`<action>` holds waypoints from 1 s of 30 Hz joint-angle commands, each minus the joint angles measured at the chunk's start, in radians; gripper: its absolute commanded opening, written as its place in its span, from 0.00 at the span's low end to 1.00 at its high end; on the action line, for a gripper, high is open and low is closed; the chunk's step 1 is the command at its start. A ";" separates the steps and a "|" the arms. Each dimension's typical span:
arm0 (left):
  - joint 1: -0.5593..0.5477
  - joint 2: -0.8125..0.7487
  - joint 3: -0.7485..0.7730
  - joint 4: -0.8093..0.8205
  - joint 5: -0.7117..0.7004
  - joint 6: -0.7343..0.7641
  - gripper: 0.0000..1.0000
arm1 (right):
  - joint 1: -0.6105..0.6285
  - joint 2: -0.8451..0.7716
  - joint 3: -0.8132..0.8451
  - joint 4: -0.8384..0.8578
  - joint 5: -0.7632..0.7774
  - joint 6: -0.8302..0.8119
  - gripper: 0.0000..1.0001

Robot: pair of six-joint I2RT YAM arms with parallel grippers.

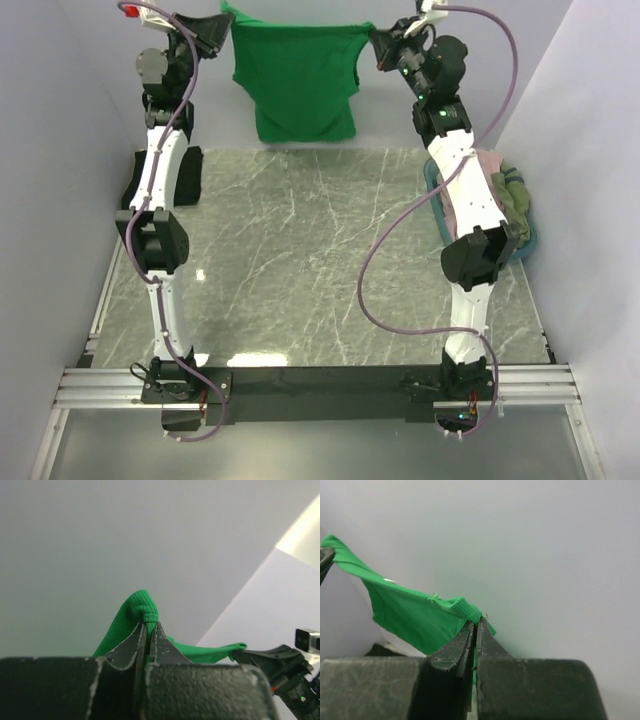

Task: Fold and stack the tank tops
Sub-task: Flatten the tank top out

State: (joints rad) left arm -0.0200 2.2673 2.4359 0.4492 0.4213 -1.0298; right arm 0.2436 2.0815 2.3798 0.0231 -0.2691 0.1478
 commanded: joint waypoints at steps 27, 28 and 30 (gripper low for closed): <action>-0.325 -0.874 -1.782 -0.446 -0.347 -0.181 0.03 | 0.327 -0.722 -1.622 -0.225 0.145 0.289 0.00; -0.336 -0.896 -1.776 -0.552 -0.370 -0.177 0.03 | 0.332 -0.733 -1.636 -0.242 0.154 0.298 0.00; -0.359 -0.954 -1.785 -0.625 -0.418 -0.203 0.06 | 0.367 -0.762 -1.671 -0.293 0.188 0.314 0.00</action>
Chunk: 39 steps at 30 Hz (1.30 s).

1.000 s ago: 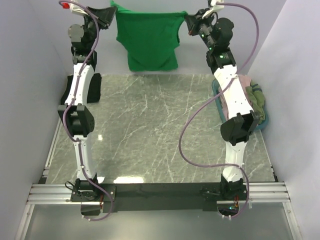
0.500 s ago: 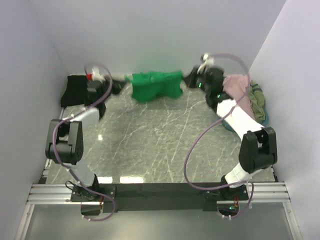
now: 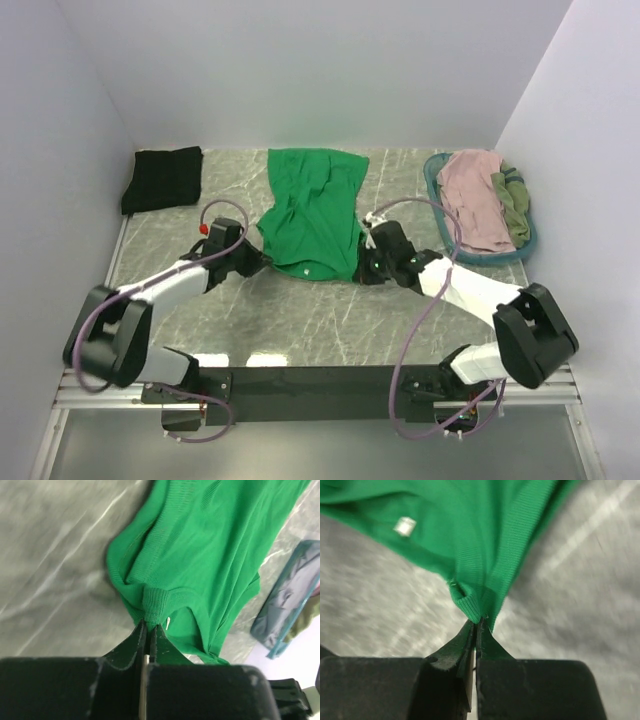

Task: Fold and stack the tank tops
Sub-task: Flatten the tank top out

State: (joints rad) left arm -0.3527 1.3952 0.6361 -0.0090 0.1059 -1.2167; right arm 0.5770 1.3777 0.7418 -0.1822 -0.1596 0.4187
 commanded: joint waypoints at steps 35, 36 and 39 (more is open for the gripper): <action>0.090 0.097 0.171 -0.163 -0.115 0.195 0.48 | 0.003 0.052 0.027 0.019 0.439 0.270 0.60; 0.093 0.105 0.177 -0.145 -0.114 0.195 0.48 | 0.004 0.057 0.036 0.023 0.445 0.266 0.60; 0.101 0.146 0.217 -0.146 -0.114 0.204 0.49 | 0.003 0.049 0.044 0.042 0.453 0.261 0.60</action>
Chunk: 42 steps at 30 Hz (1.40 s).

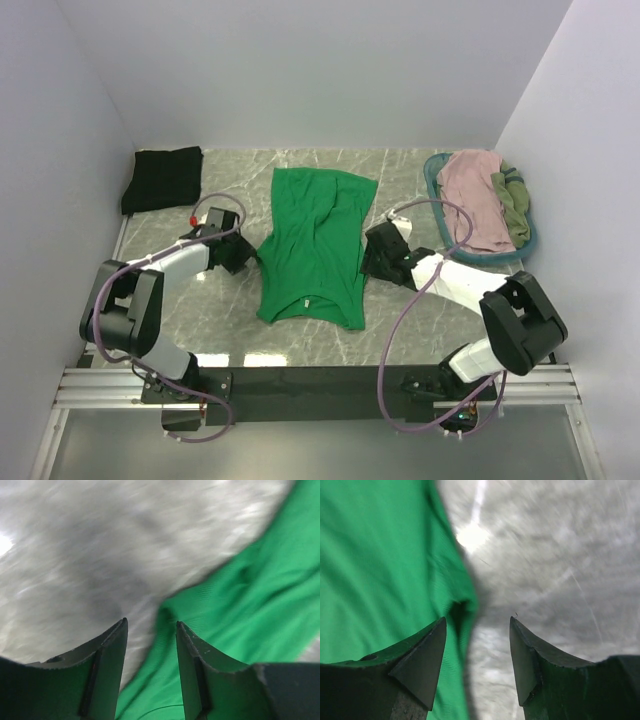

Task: Fold and stack the tank tops
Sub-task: Flatten the tank top out

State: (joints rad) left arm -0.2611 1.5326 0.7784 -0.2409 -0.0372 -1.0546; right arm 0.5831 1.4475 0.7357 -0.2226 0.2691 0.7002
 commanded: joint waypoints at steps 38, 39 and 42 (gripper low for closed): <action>0.127 0.037 0.026 -0.083 0.002 -0.064 0.01 | -0.040 -0.060 -0.143 0.049 0.021 0.174 0.00; 0.137 0.023 0.016 -0.089 0.002 -0.059 0.01 | -0.039 -0.076 -0.162 0.052 0.010 0.186 0.00; 0.167 -0.018 -0.005 -0.121 -0.001 -0.048 0.01 | -0.025 -0.137 -0.249 0.072 -0.048 0.245 0.00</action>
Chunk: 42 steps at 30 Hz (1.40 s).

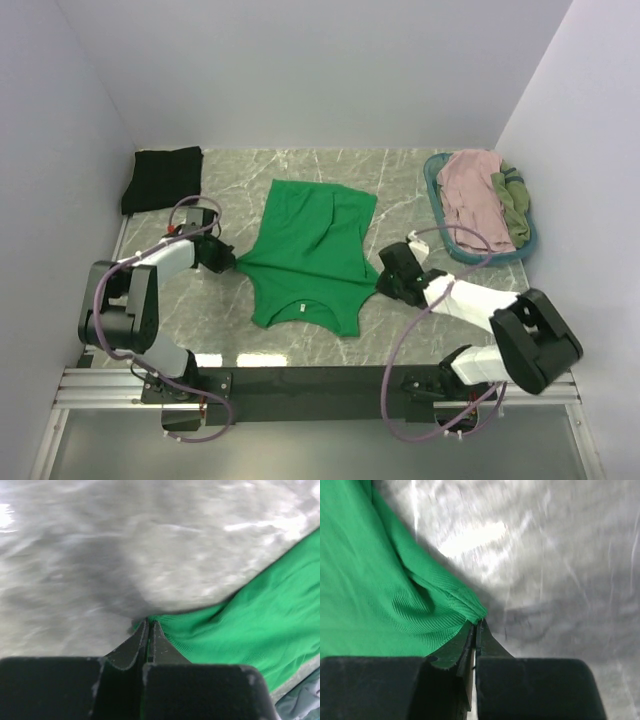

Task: Fold and stack the tank tops
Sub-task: Flatten the tank top out

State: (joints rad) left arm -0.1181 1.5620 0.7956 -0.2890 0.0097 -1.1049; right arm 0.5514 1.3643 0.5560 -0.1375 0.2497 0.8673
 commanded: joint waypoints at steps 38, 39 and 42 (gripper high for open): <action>-0.587 -0.428 -0.096 -0.372 -0.128 -0.059 0.41 | -0.145 0.639 0.938 -0.392 0.066 -0.444 0.51; -0.603 -0.425 -0.102 -0.375 -0.119 -0.067 0.43 | -0.145 0.647 0.932 -0.381 0.059 -0.467 0.50; -0.661 -0.396 -0.125 -0.378 -0.109 -0.091 0.46 | -0.142 0.656 0.930 -0.343 0.039 -0.548 0.47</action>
State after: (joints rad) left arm -0.7399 1.1622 0.6849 -0.6647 -0.1139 -1.1313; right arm 0.4141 2.0190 1.4437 -0.4889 0.2691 0.4358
